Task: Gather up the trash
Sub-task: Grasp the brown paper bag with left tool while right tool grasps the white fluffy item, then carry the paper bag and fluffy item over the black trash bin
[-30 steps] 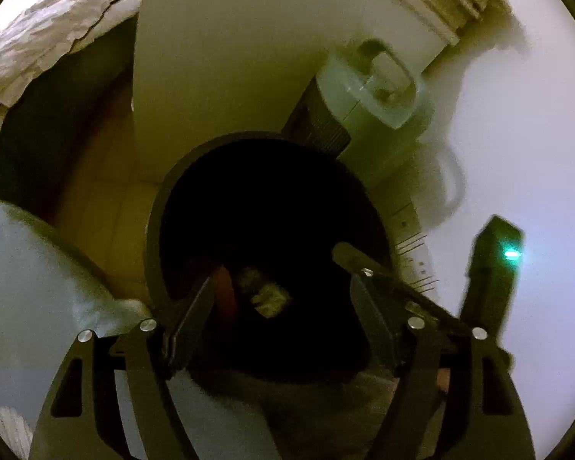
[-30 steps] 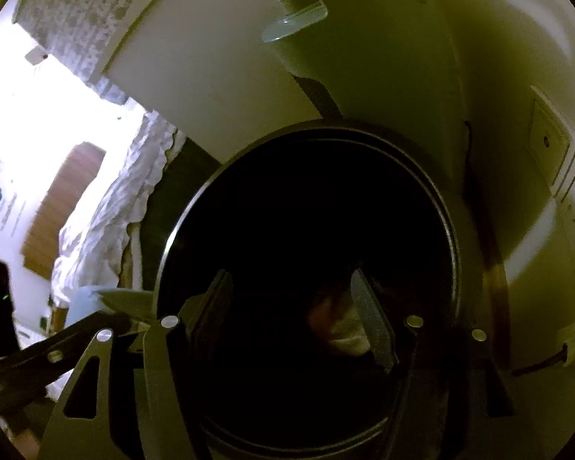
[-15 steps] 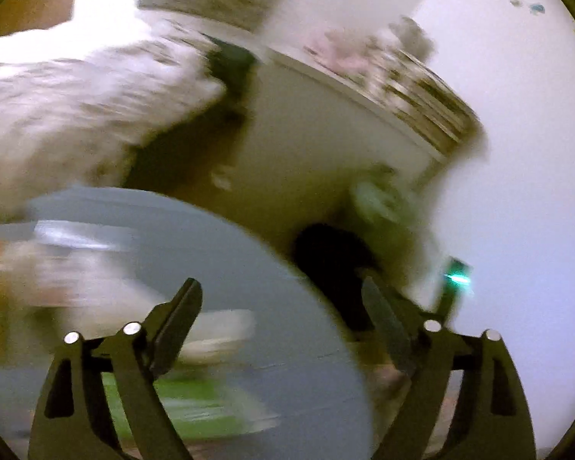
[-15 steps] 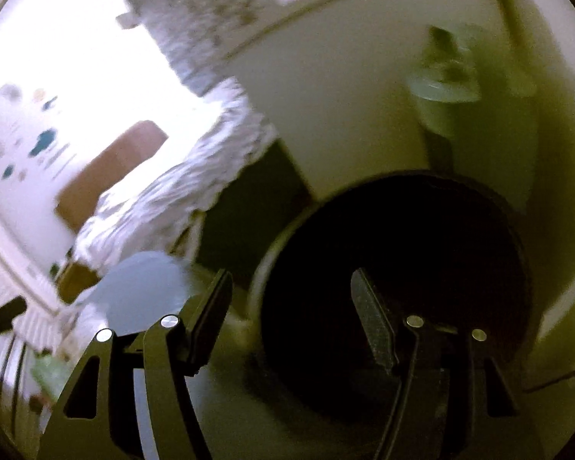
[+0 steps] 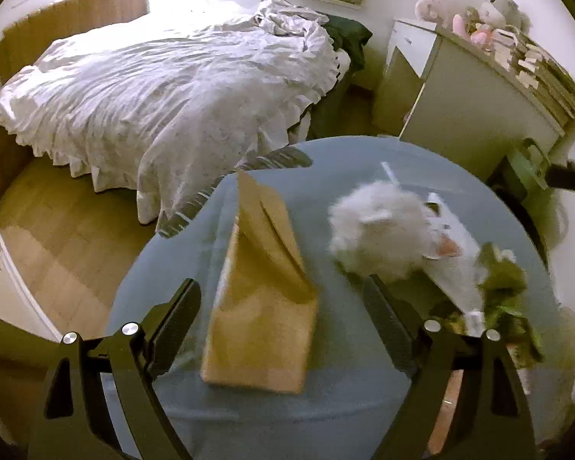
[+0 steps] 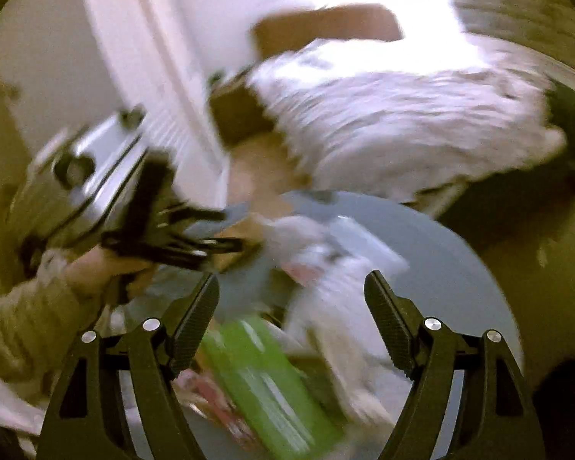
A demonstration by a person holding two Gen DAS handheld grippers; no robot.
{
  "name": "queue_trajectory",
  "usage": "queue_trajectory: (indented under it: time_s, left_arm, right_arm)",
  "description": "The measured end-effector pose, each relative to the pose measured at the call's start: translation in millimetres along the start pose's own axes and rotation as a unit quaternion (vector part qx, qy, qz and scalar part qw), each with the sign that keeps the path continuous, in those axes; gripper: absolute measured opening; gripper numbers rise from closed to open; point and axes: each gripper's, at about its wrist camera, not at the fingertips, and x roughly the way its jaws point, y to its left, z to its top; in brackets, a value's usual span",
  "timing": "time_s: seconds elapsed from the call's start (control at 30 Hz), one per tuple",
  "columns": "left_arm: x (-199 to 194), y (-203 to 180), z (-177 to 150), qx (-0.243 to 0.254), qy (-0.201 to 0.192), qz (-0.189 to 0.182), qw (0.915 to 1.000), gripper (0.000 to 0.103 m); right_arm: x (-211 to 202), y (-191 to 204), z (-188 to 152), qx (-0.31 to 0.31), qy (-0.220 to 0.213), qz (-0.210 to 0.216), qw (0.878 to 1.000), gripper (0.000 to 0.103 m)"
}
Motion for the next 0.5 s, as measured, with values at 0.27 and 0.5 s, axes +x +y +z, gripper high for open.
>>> queue_trajectory:
  time_s: [0.27,0.5]
  left_arm:
    - [20,19,10,0.016,-0.004,-0.012,0.9998,0.082]
    - [22,14,8,0.049,-0.020,0.012,0.9985,0.059]
  right_arm:
    - [127,8,41,-0.070,0.143,-0.047,0.986,0.078]
    - [169,-2,23,-0.061,0.188,-0.086,0.976,0.058]
